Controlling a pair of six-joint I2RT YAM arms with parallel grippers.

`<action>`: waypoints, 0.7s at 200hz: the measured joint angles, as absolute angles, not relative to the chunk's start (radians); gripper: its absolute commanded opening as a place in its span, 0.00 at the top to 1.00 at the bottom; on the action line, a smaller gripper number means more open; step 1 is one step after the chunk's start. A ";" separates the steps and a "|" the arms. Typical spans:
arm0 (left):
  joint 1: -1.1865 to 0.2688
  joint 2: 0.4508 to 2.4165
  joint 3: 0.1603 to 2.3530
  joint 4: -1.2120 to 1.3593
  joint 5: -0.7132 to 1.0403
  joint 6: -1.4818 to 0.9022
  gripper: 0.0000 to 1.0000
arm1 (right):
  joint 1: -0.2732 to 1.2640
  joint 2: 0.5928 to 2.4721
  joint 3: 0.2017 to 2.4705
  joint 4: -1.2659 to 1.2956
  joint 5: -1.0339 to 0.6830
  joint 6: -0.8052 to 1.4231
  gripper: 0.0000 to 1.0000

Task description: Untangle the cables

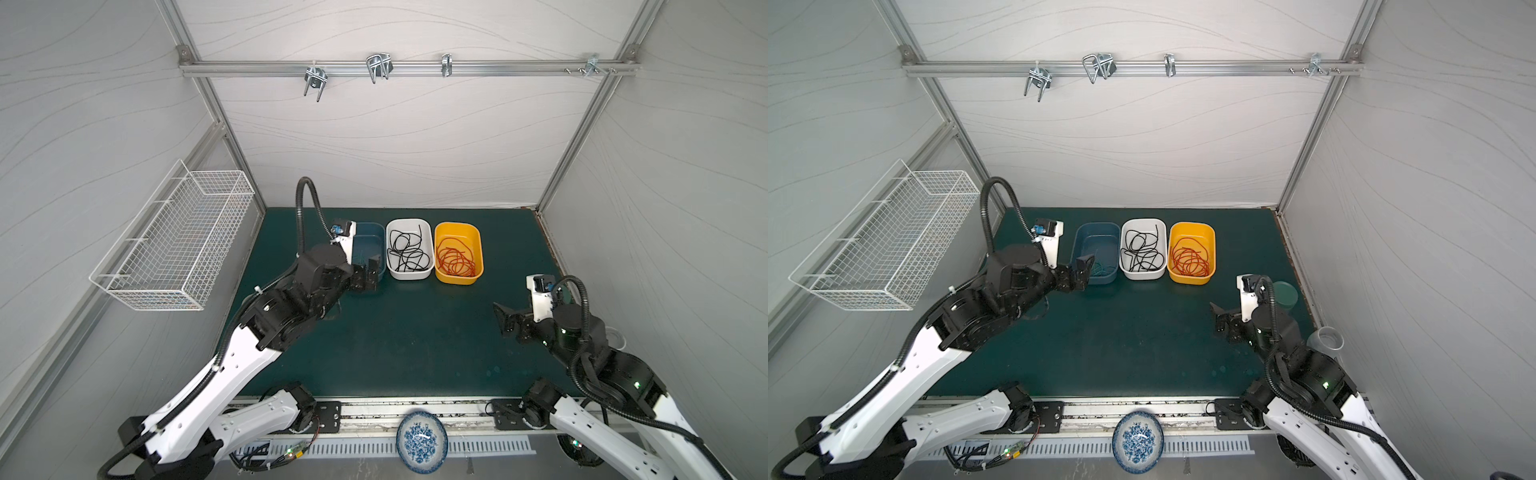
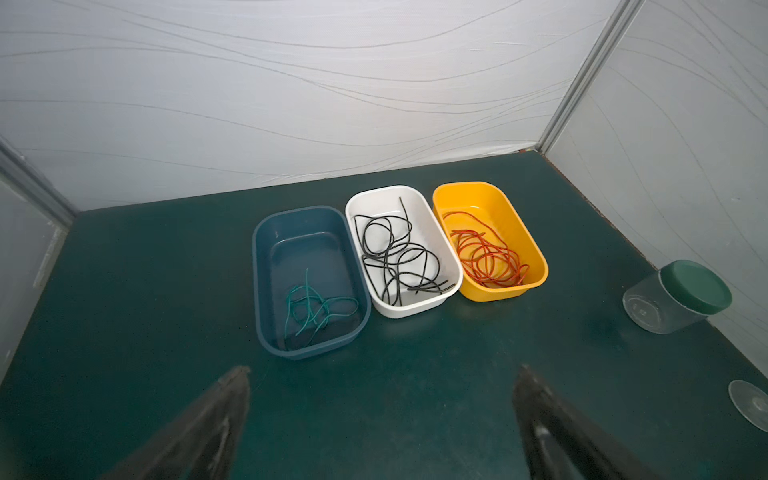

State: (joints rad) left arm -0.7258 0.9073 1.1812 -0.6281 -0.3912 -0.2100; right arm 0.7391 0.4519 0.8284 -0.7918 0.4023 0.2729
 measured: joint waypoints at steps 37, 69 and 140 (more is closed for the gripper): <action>-0.727 0.768 0.987 -0.620 -0.492 -0.213 0.00 | 0.739 0.450 0.799 -0.757 0.404 0.273 0.01; -0.727 0.725 0.860 -0.606 -0.589 -0.212 0.00 | 0.739 0.446 0.746 -0.734 0.438 0.271 0.01; -0.692 0.691 0.652 -0.487 -0.709 -0.229 0.00 | 0.735 0.517 0.649 -0.568 0.584 0.233 0.01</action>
State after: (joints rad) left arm -0.6922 0.6907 0.6518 -0.4866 -0.7086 -0.2291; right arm 0.7345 0.5175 0.6487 -0.5682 0.5838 0.2329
